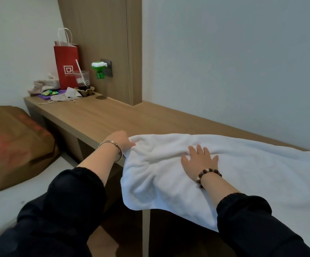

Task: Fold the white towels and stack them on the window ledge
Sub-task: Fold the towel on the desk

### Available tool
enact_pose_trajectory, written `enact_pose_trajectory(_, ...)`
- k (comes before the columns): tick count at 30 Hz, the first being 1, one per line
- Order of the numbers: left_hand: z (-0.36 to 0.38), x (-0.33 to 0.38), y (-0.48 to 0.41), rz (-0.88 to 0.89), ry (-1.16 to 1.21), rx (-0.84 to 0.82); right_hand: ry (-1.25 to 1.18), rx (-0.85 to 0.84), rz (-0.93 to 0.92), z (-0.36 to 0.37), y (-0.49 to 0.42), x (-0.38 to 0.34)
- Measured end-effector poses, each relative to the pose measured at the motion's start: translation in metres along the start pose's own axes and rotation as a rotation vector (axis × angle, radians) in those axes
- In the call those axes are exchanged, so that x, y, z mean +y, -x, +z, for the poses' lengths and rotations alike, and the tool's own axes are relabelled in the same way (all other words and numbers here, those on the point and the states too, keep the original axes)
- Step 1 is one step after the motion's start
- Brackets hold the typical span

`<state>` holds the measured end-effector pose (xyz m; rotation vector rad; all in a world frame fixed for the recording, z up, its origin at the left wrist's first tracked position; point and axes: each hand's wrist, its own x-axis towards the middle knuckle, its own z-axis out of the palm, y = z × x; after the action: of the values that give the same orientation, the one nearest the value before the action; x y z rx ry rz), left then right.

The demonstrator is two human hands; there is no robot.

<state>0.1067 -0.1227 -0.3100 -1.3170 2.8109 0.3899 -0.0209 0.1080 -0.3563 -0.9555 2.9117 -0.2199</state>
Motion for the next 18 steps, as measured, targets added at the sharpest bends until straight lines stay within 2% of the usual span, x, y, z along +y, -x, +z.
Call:
enact_pose_trajectory(2,-0.006,0.0,-0.009,0.007,-0.051,0.04,-0.017,0.018,0.002,0.001,-0.001,0.001)
enact_pose_trajectory(4,-0.009,0.002,-0.017,-0.016,-0.009,0.184,-0.026,0.04,0.01,0.002,-0.003,0.001)
enact_pose_trajectory(7,-0.014,0.008,-0.024,-0.015,0.18,0.474,-0.047,0.047,0.026,0.002,-0.003,0.001)
enact_pose_trajectory(8,-0.013,0.011,-0.026,0.005,0.272,0.52,-0.054,0.047,0.029,0.002,-0.003,0.001)
enact_pose_trajectory(9,-0.011,0.017,-0.024,0.039,0.376,0.498,-0.059,0.051,0.03,0.001,-0.003,0.001)
enact_pose_trajectory(11,0.004,0.032,-0.013,0.117,0.444,0.314,-0.058,0.067,0.033,0.001,-0.002,0.001)
enact_pose_trajectory(13,0.024,0.046,0.0,0.182,0.199,0.2,-0.039,0.075,0.044,0.001,-0.001,0.001)
enact_pose_trajectory(16,0.046,0.056,0.022,0.232,-0.131,0.231,0.006,0.076,0.079,0.0,0.0,0.001)
enact_pose_trajectory(18,0.058,0.061,0.036,0.3,-0.205,0.22,0.011,0.058,0.105,-0.001,0.001,0.0)
